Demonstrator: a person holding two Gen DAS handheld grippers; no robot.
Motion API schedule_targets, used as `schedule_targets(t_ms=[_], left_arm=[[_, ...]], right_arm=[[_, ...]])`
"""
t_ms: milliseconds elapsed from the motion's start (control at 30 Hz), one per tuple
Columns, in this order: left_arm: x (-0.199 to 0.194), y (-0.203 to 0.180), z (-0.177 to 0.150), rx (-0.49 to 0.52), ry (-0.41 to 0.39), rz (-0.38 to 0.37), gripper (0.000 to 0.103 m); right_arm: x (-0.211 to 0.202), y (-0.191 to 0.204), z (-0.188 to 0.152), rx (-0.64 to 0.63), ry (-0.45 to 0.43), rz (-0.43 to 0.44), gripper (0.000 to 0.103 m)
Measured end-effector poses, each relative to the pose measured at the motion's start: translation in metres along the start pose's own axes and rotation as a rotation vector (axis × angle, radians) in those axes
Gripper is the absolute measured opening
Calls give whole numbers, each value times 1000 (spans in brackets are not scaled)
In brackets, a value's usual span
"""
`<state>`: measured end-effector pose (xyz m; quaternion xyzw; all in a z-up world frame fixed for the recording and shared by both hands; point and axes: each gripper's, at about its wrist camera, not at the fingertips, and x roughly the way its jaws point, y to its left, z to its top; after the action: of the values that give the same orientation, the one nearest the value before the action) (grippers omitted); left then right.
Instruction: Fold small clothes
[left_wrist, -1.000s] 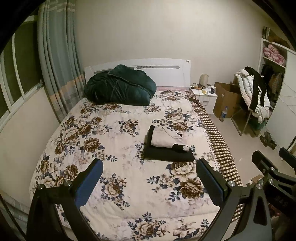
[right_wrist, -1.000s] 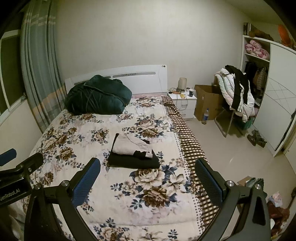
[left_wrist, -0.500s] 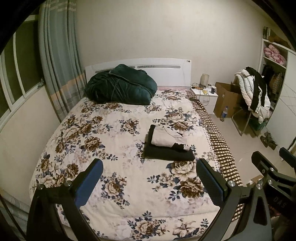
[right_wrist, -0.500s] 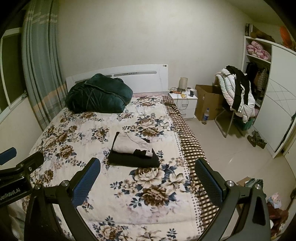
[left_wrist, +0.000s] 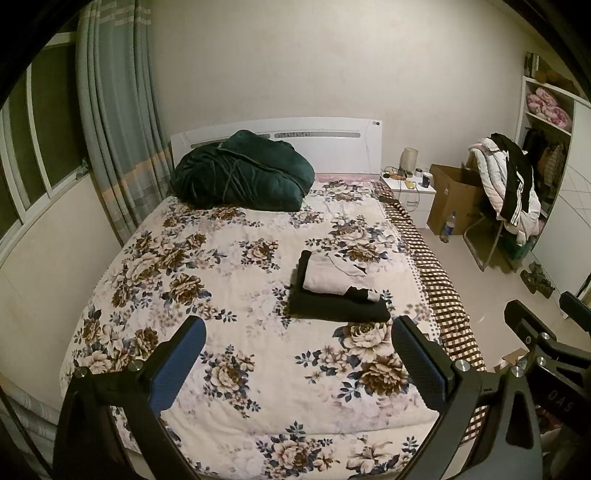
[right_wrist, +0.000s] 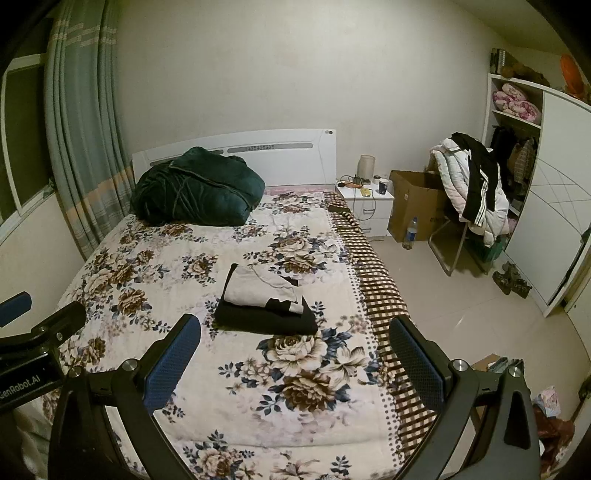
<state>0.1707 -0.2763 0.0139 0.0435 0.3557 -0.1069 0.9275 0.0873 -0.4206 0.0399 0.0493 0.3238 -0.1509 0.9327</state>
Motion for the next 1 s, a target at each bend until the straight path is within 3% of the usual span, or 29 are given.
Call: schedule_targets(t_ms=[1000], left_arm=[[0, 9, 4, -2, 3, 9, 103]], right_arm=[[3, -1, 2, 0, 1, 7, 103]])
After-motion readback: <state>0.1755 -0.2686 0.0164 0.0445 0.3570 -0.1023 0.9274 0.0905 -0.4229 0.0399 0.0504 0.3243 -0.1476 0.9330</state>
